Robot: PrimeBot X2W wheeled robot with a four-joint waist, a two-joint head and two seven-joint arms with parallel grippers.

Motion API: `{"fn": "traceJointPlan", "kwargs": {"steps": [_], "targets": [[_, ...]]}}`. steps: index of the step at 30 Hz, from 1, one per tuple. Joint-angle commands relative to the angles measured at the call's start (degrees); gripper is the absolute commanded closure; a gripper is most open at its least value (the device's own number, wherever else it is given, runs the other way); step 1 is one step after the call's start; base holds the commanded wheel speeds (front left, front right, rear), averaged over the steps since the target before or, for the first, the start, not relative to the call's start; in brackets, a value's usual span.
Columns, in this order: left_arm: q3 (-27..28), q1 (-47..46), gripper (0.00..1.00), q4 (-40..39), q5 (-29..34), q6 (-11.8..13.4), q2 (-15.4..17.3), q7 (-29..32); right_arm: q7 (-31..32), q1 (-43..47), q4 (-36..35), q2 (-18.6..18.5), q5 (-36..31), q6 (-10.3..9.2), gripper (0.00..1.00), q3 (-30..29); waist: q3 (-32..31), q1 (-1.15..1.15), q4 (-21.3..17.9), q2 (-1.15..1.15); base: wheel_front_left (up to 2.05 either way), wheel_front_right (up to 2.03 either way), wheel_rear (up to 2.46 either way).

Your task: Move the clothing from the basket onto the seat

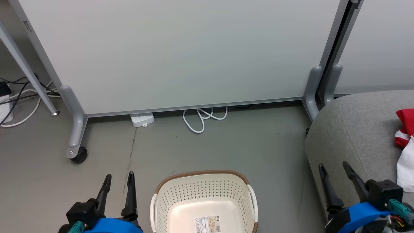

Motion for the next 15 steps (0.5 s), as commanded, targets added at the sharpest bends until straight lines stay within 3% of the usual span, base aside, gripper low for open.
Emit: {"fn": "traceJointPlan", "kwargs": {"steps": [1,15], "targets": [[0.4,0.1,0.0,0.1,0.1,-0.1,0.2,-0.3,-0.2,0.8,0.2,0.3,-0.3,0.01,0.0,0.1,0.1,0.01,-0.1,0.0,0.0,0.0,0.0],[-1.3,-1.1,0.0,0.8,-0.2,-0.1,0.5,-0.3,-1.3,-0.2,1.5,0.7,1.0,0.01,0.0,0.5,1.0,0.01,-0.6,0.0,0.0,0.0,0.0]]}}
